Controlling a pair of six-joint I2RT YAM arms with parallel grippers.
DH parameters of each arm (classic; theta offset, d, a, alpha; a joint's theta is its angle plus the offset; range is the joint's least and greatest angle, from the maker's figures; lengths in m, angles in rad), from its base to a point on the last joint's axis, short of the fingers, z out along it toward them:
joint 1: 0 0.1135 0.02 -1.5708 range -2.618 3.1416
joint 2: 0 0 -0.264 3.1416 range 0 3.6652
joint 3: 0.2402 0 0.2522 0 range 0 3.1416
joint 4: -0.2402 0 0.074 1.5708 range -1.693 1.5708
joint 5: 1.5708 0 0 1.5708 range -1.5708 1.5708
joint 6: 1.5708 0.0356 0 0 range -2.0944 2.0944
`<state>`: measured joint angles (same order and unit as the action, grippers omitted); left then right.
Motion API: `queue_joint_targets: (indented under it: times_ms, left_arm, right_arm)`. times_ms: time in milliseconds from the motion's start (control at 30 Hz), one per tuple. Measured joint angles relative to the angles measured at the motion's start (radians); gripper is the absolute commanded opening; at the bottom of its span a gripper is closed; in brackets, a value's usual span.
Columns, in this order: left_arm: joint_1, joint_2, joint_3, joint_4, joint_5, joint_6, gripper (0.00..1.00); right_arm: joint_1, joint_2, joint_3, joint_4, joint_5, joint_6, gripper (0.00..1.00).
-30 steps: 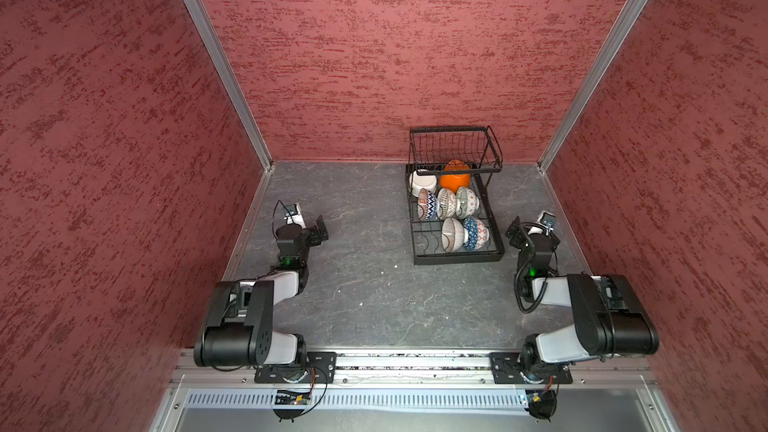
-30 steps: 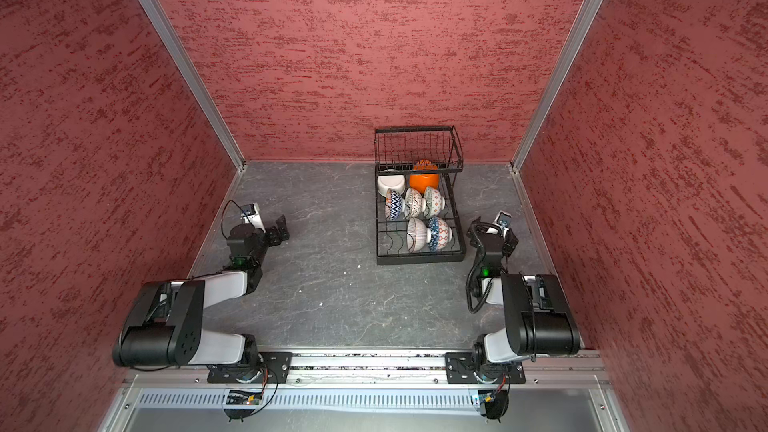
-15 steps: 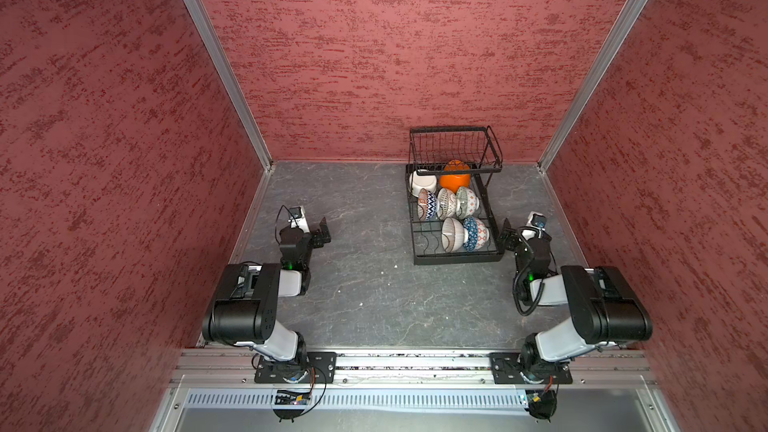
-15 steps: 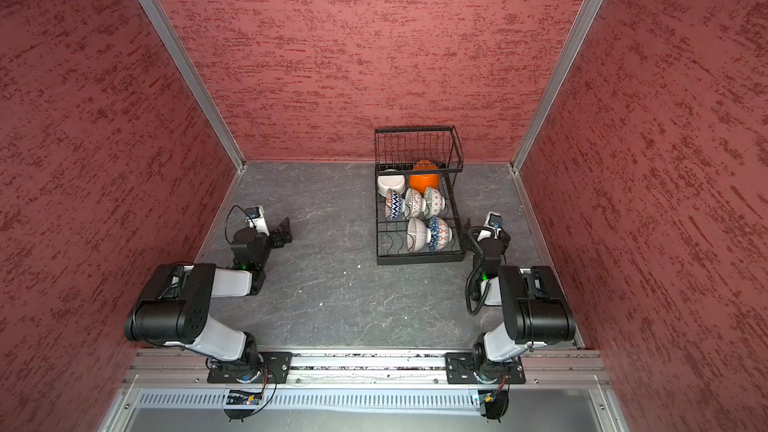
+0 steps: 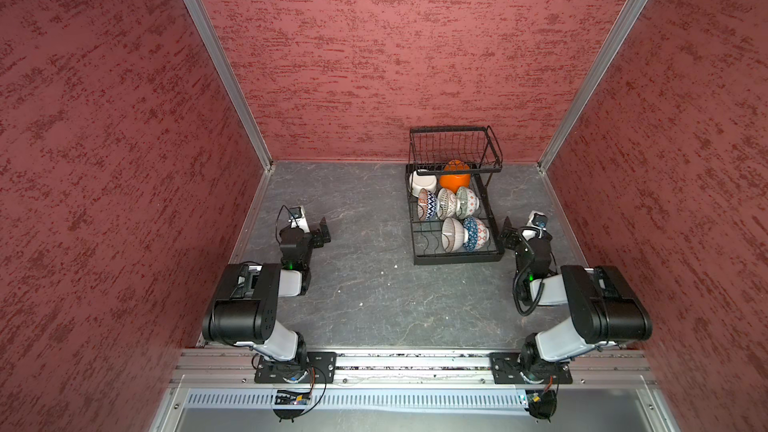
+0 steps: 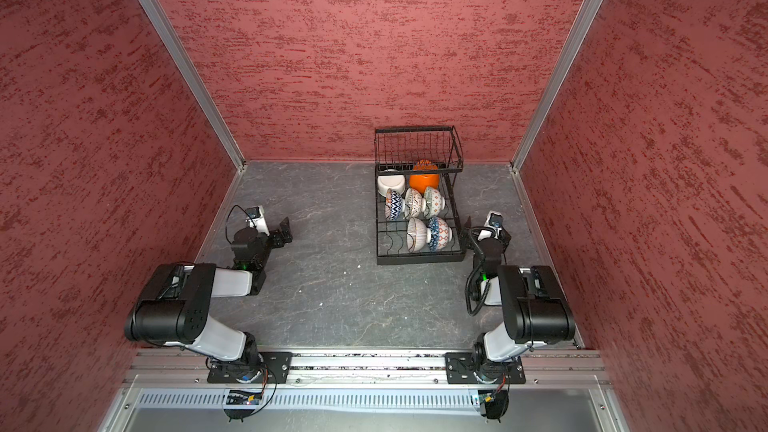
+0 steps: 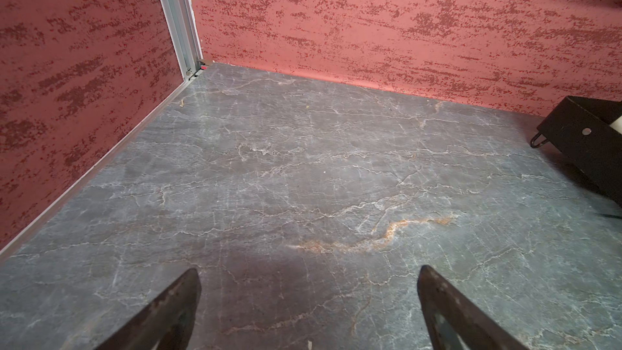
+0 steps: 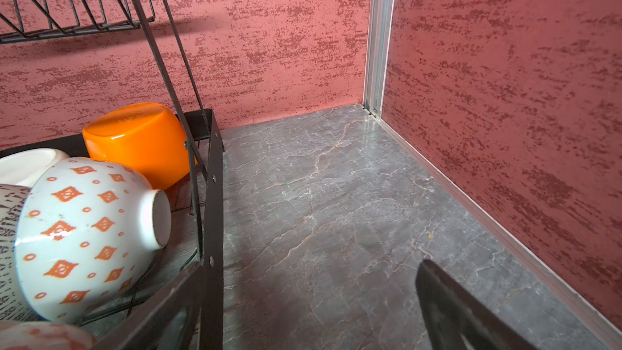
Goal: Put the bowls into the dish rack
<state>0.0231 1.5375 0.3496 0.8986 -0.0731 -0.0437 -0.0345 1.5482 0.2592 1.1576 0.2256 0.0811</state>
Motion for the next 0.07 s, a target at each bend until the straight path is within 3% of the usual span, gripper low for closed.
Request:
queue_joint_targets:
  times_ms: [67]
  left_arm:
    - [0.0,0.0,0.0,0.0,-0.001,0.0,0.99]
  right_arm:
    - [0.0,0.0,0.0,0.0,0.0,0.0,0.99]
